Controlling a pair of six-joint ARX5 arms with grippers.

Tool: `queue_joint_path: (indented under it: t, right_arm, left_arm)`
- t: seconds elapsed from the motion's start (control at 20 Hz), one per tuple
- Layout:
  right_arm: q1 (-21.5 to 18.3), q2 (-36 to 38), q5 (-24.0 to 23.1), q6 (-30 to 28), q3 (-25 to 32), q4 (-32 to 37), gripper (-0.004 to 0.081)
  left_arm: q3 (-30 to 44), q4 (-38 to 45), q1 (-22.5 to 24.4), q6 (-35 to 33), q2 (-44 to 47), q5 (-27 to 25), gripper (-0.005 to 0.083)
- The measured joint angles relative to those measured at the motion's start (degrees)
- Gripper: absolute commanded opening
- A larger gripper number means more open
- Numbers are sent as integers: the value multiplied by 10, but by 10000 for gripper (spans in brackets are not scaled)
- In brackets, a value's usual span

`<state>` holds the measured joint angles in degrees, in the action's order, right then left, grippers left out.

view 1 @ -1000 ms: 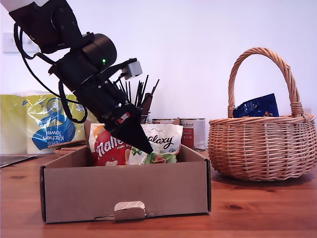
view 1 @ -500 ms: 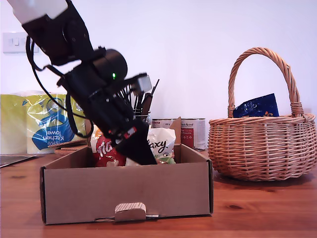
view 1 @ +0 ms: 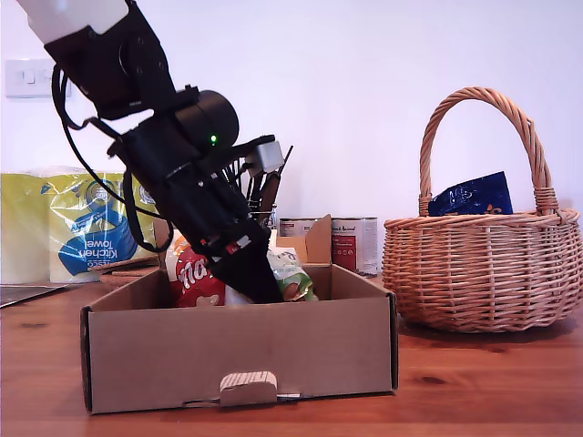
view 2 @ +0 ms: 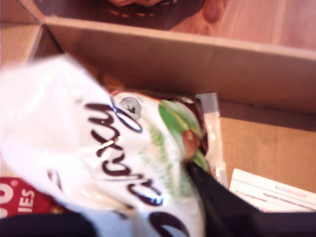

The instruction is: Move the bags of Easter eggs from the cardboard box on the left into the woven basket on the right side.

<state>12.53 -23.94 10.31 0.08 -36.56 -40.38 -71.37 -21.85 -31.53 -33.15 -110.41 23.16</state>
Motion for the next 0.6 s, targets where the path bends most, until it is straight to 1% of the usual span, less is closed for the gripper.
queue_joint_path:
  t: [0.15,0.25,0.35,0.4,0.5,0.6]
  right_arm:
    - [0,0,0,0,0,0,-13]
    - [0,0,0,0,0,0,-12]
    - [0,0,0,0,0,0,-12]
    - [0,0,0,0,0,0,-12]
    - [0,0,0,0,0,0,-12]
    - [0,0,0,0,0,0,-12]
  left_arm:
    - [-1,-18,0,0,37,-9,86]
    - [-1,-8,0,3,90,0,86]
    - [-5,40,1,38,144,37,86]
    - [-16,75,-3,70,160,54,86]
    - [-35,153,-15,116,160,63,86]
    - [-36,224,-31,165,139,60,86]
